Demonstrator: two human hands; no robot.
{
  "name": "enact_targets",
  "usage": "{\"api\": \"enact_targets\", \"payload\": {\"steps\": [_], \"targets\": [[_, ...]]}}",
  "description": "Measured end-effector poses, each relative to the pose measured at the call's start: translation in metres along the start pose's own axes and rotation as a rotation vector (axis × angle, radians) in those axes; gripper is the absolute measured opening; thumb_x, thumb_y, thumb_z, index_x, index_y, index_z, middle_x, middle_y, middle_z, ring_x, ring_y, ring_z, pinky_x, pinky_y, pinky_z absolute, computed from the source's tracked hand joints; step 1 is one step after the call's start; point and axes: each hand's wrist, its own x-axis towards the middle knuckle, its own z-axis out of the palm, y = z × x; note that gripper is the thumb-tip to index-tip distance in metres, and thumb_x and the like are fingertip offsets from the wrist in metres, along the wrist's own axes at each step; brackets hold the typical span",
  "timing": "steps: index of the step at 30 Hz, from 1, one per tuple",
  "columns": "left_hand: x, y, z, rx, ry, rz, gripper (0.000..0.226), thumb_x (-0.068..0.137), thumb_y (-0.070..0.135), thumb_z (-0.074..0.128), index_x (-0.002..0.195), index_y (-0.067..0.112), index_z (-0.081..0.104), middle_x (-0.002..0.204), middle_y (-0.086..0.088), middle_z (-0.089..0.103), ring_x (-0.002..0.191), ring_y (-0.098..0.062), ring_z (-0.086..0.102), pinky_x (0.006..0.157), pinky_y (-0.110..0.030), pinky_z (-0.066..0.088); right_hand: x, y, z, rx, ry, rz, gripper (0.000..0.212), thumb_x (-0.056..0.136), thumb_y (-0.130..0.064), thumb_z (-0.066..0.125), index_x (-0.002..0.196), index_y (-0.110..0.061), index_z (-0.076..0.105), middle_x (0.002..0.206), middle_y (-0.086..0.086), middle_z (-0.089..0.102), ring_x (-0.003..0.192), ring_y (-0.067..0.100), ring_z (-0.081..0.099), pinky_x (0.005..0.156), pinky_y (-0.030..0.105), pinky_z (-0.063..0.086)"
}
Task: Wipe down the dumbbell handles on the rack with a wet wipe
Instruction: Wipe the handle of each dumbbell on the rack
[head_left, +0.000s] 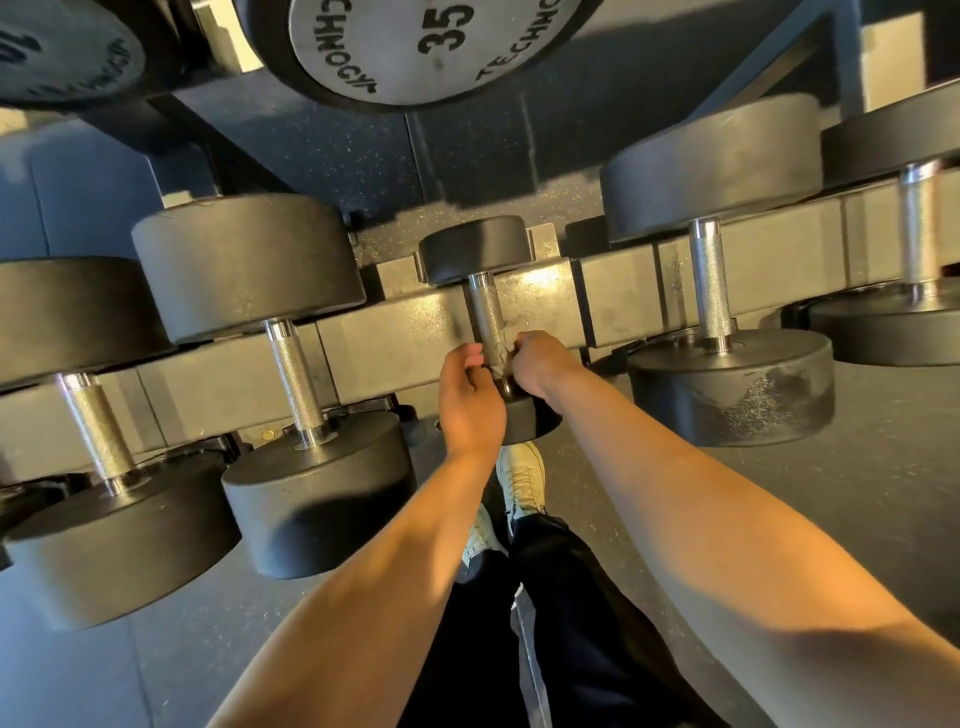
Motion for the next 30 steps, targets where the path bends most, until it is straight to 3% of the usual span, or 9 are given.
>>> {"api": "enact_targets", "payload": {"steps": [2, 5, 7, 9, 12, 17, 22, 25, 30], "targets": [[-0.005, 0.001, -0.001, 0.008, -0.029, 0.022, 0.026, 0.106, 0.01, 0.041, 0.126, 0.014, 0.057, 0.115, 0.0, 0.062, 0.099, -0.006, 0.057, 0.076, -0.002, 0.041, -0.007, 0.002, 0.003, -0.074, 0.041, -0.014, 0.029, 0.102, -0.002, 0.042, 0.121, 0.001, 0.063, 0.121, 0.017, 0.065, 0.111, 0.03, 0.062, 0.094, 0.034, 0.051], [-0.015, 0.001, -0.004, 0.024, -0.085, 0.063, 0.027, 0.107, 0.015, 0.043, 0.132, 0.015, 0.052, 0.124, 0.0, 0.058, 0.115, -0.012, 0.055, 0.094, -0.02, 0.047, -0.018, 0.01, 0.006, -0.105, 0.09, -0.049, 0.028, 0.101, -0.003, 0.042, 0.111, 0.004, 0.067, 0.114, 0.018, 0.067, 0.108, 0.031, 0.063, 0.093, 0.037, 0.052], [-0.022, 0.002, -0.007, 0.048, -0.131, 0.109, 0.031, 0.107, 0.017, 0.043, 0.137, 0.018, 0.048, 0.132, 0.001, 0.053, 0.124, -0.01, 0.049, 0.1, -0.014, 0.042, -0.025, 0.016, 0.009, -0.075, 0.136, -0.072, 0.027, 0.099, -0.002, 0.044, 0.104, 0.004, 0.07, 0.109, 0.018, 0.069, 0.104, 0.032, 0.065, 0.09, 0.038, 0.053], [-0.028, 0.003, -0.011, 0.141, -0.144, 0.187, 0.034, 0.107, 0.021, 0.042, 0.14, 0.023, 0.048, 0.135, 0.003, 0.051, 0.126, -0.008, 0.044, 0.101, -0.012, 0.036, -0.031, 0.022, 0.011, 0.001, 0.207, -0.084, 0.023, 0.097, -0.004, 0.051, 0.1, -0.001, 0.073, 0.104, 0.015, 0.072, 0.099, 0.029, 0.066, 0.085, 0.035, 0.054], [-0.041, 0.004, -0.016, 0.409, -0.052, 0.389, 0.03, 0.105, 0.028, 0.042, 0.131, 0.032, 0.056, 0.128, 0.006, 0.059, 0.122, -0.015, 0.048, 0.104, -0.037, 0.037, -0.05, 0.031, 0.008, 0.253, 0.238, -0.101, 0.022, 0.095, -0.006, 0.057, 0.105, -0.012, 0.076, 0.102, 0.001, 0.072, 0.096, 0.015, 0.064, 0.081, 0.023, 0.046], [-0.069, 0.01, -0.006, 0.35, -0.202, 0.41, 0.033, 0.105, 0.024, 0.045, 0.137, 0.029, 0.052, 0.141, 0.004, 0.055, 0.129, -0.014, 0.045, 0.111, -0.045, 0.038, -0.087, 0.051, 0.006, 0.534, 0.349, -0.178, 0.024, 0.097, -0.009, 0.056, 0.108, -0.018, 0.077, 0.103, -0.003, 0.074, 0.098, 0.011, 0.066, 0.084, 0.019, 0.051], [-0.102, 0.033, -0.003, 0.199, -0.284, 0.315, 0.034, 0.105, 0.013, 0.049, 0.137, 0.019, 0.055, 0.127, -0.002, 0.064, 0.117, -0.013, 0.06, 0.097, -0.025, 0.048, -0.12, 0.069, 0.003, 0.776, 0.361, -0.205, 0.021, 0.101, -0.024, 0.054, 0.116, -0.021, 0.068, 0.107, 0.001, 0.071, 0.102, 0.015, 0.067, 0.087, 0.029, 0.055], [-0.116, 0.039, 0.004, 0.231, -0.285, 0.31, 0.029, 0.103, 0.012, 0.047, 0.13, 0.014, 0.057, 0.114, 0.001, 0.063, 0.106, -0.015, 0.061, 0.087, -0.029, 0.048, -0.131, 0.085, 0.003, 0.734, 0.477, -0.267, 0.016, 0.094, -0.02, 0.063, 0.106, -0.028, 0.057, 0.095, -0.003, 0.064, 0.091, 0.015, 0.064, 0.083, 0.036, 0.054], [-0.134, 0.034, 0.03, 0.193, -0.451, 0.225, 0.041, 0.105, 0.023, 0.046, 0.145, 0.016, 0.045, 0.134, 0.007, 0.054, 0.119, -0.006, 0.052, 0.097, -0.017, 0.043, -0.141, 0.108, -0.018, 0.438, 0.674, -0.307, 0.016, 0.096, -0.005, 0.057, 0.101, -0.017, 0.068, 0.098, 0.002, 0.059, 0.087, 0.01, 0.053, 0.078, 0.007, 0.039]]}}
